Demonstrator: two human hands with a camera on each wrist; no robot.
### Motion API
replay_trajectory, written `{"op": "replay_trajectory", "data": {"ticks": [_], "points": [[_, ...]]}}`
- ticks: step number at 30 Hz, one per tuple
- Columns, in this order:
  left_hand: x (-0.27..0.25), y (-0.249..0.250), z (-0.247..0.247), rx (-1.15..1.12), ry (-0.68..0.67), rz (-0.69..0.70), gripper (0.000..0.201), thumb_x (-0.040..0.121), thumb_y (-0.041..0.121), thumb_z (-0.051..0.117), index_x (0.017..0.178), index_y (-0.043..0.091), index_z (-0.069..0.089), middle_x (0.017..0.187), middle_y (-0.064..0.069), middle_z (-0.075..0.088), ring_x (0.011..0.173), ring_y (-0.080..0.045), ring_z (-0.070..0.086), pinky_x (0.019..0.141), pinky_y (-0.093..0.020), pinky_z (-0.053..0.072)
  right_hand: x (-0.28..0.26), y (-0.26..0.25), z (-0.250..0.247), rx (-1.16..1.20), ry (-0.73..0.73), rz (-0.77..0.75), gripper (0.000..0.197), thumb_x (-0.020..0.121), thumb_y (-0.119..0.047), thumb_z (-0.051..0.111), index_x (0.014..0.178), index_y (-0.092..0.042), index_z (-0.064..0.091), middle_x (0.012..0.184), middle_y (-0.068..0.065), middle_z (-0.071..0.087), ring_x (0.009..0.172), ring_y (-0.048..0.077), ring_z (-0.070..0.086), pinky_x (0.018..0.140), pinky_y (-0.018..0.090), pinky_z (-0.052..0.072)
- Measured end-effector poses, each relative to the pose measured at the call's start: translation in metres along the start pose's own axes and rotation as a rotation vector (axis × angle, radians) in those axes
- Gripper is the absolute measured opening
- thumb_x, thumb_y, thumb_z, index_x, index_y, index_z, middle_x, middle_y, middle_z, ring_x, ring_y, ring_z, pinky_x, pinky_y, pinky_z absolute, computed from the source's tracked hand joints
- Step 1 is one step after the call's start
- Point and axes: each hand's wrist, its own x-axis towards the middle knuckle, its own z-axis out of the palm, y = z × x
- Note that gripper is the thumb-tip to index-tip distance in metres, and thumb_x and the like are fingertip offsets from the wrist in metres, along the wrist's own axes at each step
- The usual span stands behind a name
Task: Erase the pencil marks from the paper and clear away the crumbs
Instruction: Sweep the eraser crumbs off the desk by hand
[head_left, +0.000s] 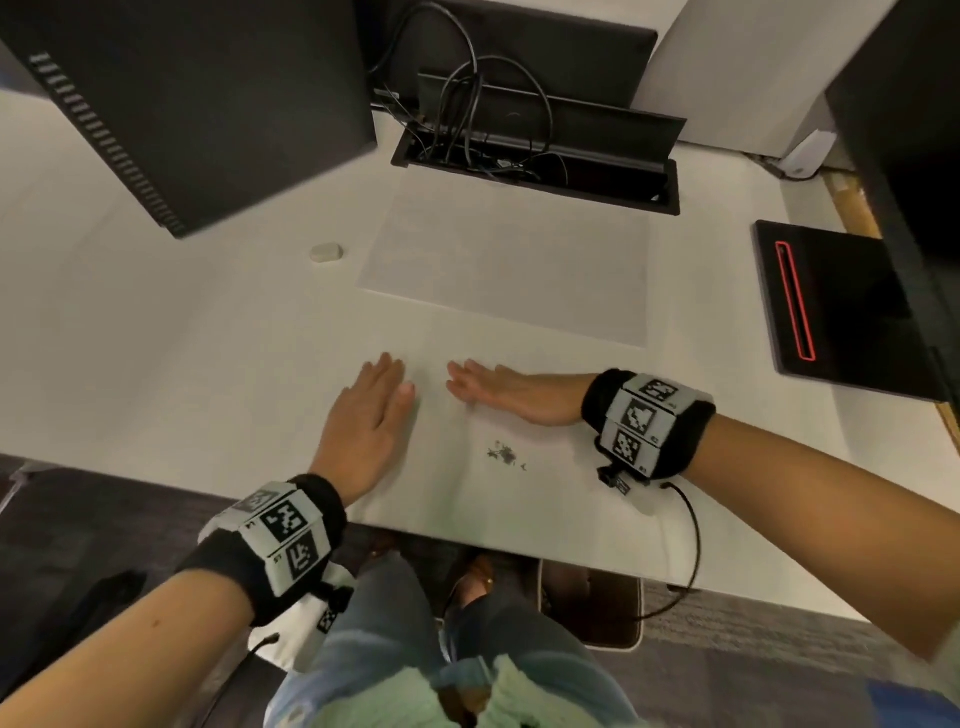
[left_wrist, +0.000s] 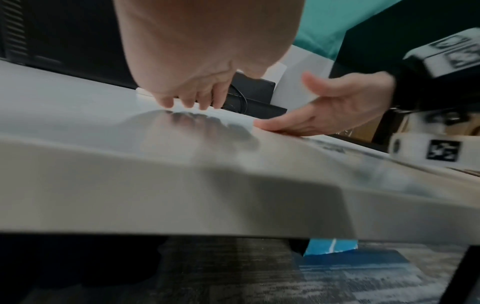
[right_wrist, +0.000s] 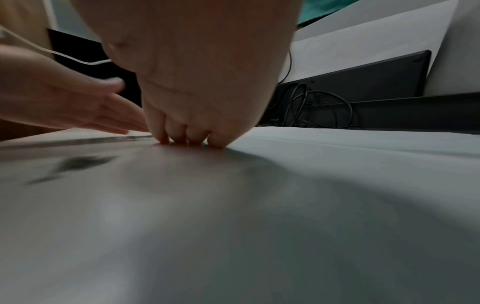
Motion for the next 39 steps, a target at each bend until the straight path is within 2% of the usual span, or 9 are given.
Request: {"op": "replay_trajectory", "data": {"ticks": [3,6,10,13,17,21,26,33,39], "points": [[-0.004,-0.001,0.015,0.145,-0.093,-0.020,0.061,0.100,0.042,0.018,0.151,0.013,0.002,0.158,0.001,-0.008,0.145,-0.012,-0.010,0.115,-0.029,-0.009,-0.028,0.011,0.030,0.068,-0.032,0.013,0.049,0.102,-0.022,0.009,0.147,-0.014,-0.008,0.156,0.006,-0.018,0.143,0.014,-0.015,0.116,0.030,-0.011],[-0.011,0.004,0.032,0.227,-0.151,0.064,0.067,0.098,0.052,0.012,0.150,0.015,-0.007,0.156,0.003,-0.018,0.140,-0.005,-0.019,0.111,-0.024,-0.016,-0.053,0.013,0.049,0.171,-0.060,-0.055,0.052,0.097,-0.037,0.004,0.148,-0.024,0.005,0.158,-0.005,-0.004,0.141,0.004,-0.004,0.117,0.026,-0.006],[-0.013,0.016,0.055,0.332,-0.271,0.248,0.069,0.092,0.057,0.002,0.148,0.018,-0.011,0.152,0.007,-0.024,0.136,-0.001,-0.024,0.107,-0.019,-0.020,-0.079,0.013,0.050,0.569,0.332,-0.027,0.066,0.084,-0.059,0.004,0.145,-0.037,0.019,0.156,-0.013,0.010,0.141,-0.002,0.002,0.118,0.029,-0.002],[-0.013,0.031,0.056,0.148,-0.390,0.289,0.055,0.102,0.038,0.016,0.150,0.019,-0.003,0.157,0.006,-0.011,0.142,-0.002,-0.012,0.109,-0.017,-0.014,-0.090,0.022,0.049,0.633,0.515,0.105,0.058,0.094,-0.050,0.001,0.147,-0.032,0.017,0.156,-0.015,0.010,0.140,-0.002,0.004,0.110,0.020,0.000],[-0.008,0.020,0.026,-0.038,-0.219,0.242,0.053,0.102,0.035,0.018,0.150,0.019,0.006,0.158,0.006,0.000,0.144,-0.005,-0.004,0.111,-0.019,-0.008,-0.101,0.034,0.068,0.599,0.621,0.293,0.067,0.092,-0.056,0.005,0.150,-0.023,0.001,0.158,-0.009,-0.003,0.144,0.005,-0.002,0.112,0.021,-0.002],[-0.015,-0.010,0.009,0.286,-0.171,0.126,0.059,0.101,0.040,0.014,0.150,0.011,-0.001,0.158,-0.002,-0.012,0.145,-0.014,-0.011,0.115,-0.031,-0.010,-0.089,0.027,0.106,0.423,0.715,0.438,0.066,0.097,-0.050,0.006,0.149,-0.011,-0.002,0.158,0.004,-0.012,0.145,0.016,-0.011,0.118,0.036,-0.007],[-0.040,-0.013,0.033,0.456,-0.222,0.267,0.066,0.099,0.043,0.010,0.148,0.006,-0.013,0.155,-0.010,-0.022,0.144,-0.017,-0.019,0.113,-0.028,-0.014,-0.055,-0.010,0.148,0.188,0.869,0.558,0.069,0.095,-0.048,0.006,0.148,-0.003,0.005,0.157,0.015,-0.006,0.145,0.025,-0.008,0.118,0.041,-0.003],[-0.047,-0.001,0.022,-0.160,-0.324,0.227,0.050,0.103,0.030,0.021,0.150,0.015,0.011,0.158,0.001,0.006,0.145,-0.009,0.004,0.111,-0.018,-0.001,-0.050,-0.042,0.162,0.613,0.921,0.264,0.058,0.100,-0.038,0.010,0.148,-0.011,-0.007,0.156,0.005,-0.018,0.143,0.012,-0.018,0.115,0.028,-0.012],[-0.048,-0.035,0.019,0.474,-0.151,0.326,0.058,0.102,0.031,0.019,0.150,0.008,-0.004,0.158,-0.008,-0.012,0.146,-0.019,-0.010,0.116,-0.032,-0.007,-0.059,-0.020,0.177,0.188,0.959,0.477,0.061,0.100,-0.039,0.012,0.149,-0.004,0.004,0.157,0.013,-0.009,0.145,0.022,-0.013,0.116,0.034,-0.009]]}}
